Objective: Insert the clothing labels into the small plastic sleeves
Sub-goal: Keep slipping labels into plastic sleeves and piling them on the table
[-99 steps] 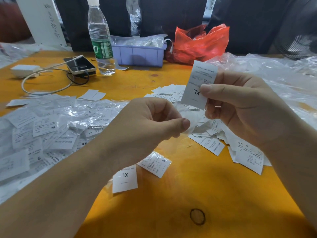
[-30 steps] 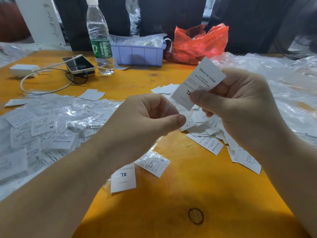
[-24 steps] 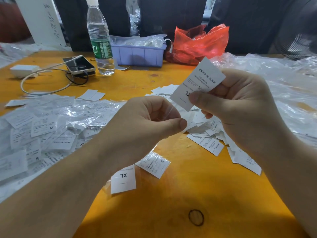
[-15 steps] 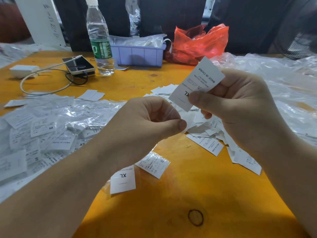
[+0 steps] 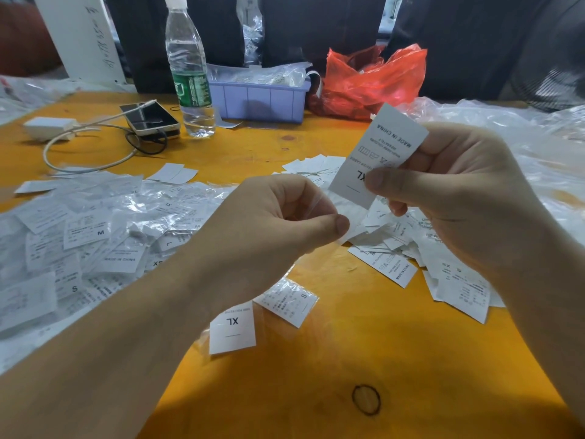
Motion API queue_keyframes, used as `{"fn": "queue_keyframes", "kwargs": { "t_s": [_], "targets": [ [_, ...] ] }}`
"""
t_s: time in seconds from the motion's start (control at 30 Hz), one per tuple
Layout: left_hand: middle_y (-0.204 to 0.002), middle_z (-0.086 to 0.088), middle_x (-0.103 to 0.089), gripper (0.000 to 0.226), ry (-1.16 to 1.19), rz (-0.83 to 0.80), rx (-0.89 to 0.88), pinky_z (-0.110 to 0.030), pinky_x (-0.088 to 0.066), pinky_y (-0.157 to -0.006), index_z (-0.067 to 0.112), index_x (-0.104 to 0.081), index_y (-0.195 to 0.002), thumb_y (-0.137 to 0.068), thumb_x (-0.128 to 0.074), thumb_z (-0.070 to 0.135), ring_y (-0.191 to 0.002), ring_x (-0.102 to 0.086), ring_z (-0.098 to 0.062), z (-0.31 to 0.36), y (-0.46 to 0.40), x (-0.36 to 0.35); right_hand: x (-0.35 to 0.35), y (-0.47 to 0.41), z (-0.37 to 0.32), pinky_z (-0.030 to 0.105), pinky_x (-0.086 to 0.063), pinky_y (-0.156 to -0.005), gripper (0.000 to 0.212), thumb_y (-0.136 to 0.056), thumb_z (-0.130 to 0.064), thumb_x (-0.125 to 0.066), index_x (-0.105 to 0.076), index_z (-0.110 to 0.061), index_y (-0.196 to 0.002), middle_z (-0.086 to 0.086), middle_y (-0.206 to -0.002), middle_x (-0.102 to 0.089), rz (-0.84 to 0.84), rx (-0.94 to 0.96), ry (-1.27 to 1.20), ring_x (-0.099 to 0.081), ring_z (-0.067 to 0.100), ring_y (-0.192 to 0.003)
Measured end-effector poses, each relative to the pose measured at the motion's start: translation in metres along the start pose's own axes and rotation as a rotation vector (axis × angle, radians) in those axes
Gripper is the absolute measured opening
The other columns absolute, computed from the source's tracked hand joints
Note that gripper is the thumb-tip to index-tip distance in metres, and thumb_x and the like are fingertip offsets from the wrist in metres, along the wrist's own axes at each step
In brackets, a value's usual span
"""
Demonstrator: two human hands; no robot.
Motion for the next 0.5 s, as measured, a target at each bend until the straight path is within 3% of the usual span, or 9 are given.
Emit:
{"fn": "queue_keyframes", "kwargs": {
  "t_s": [0.17, 0.3, 0.5],
  "targets": [
    [-0.073, -0.008, -0.069, 0.01, 0.006, -0.036, 0.005, -0.012, -0.043, -0.049, 0.02, -0.07, -0.076, -0.076, -0.077, 0.027, -0.058, -0.057, -0.006, -0.0003, 0.0011, -0.0023, 0.0007, 0.0007, -0.0012, 0.022, -0.05, -0.055, 0.015, -0.076, -0.012, -0.072, -0.071, -0.016, -0.09, -0.004, -0.088, -0.076, 0.007, -0.002, 0.043, -0.064, 0.009, -0.068],
    [-0.065, 0.002, -0.068, 0.008, 0.004, -0.057, 0.007, -0.011, -0.043, -0.05, 0.021, -0.071, -0.076, -0.078, -0.076, 0.025, -0.057, -0.057, -0.004, -0.0009, 0.0008, -0.0043, -0.0006, 0.0012, -0.003, 0.023, -0.051, -0.055, 0.015, -0.082, -0.001, -0.071, -0.07, -0.013, -0.09, -0.004, -0.087, -0.076, -0.007, 0.014, 0.059, -0.064, 0.008, -0.065],
    [-0.072, 0.008, -0.073, 0.005, -0.007, -0.071, 0.013, -0.008, -0.042, -0.05, 0.02, -0.072, -0.078, -0.081, -0.072, 0.024, -0.059, -0.061, -0.001, -0.0013, 0.0007, -0.0049, -0.0032, 0.001, -0.0023, 0.017, -0.05, -0.054, 0.013, -0.08, 0.0, -0.07, -0.07, -0.007, -0.092, -0.005, -0.088, -0.076, -0.051, 0.006, 0.065, -0.065, 0.003, -0.062]
  ]
}}
Point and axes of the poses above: each hand's wrist, its own y-axis away from the middle knuckle, its own x-axis out of the back of the hand, z = x × y, the point moved 7 cm from there along -y, towards the middle knuckle
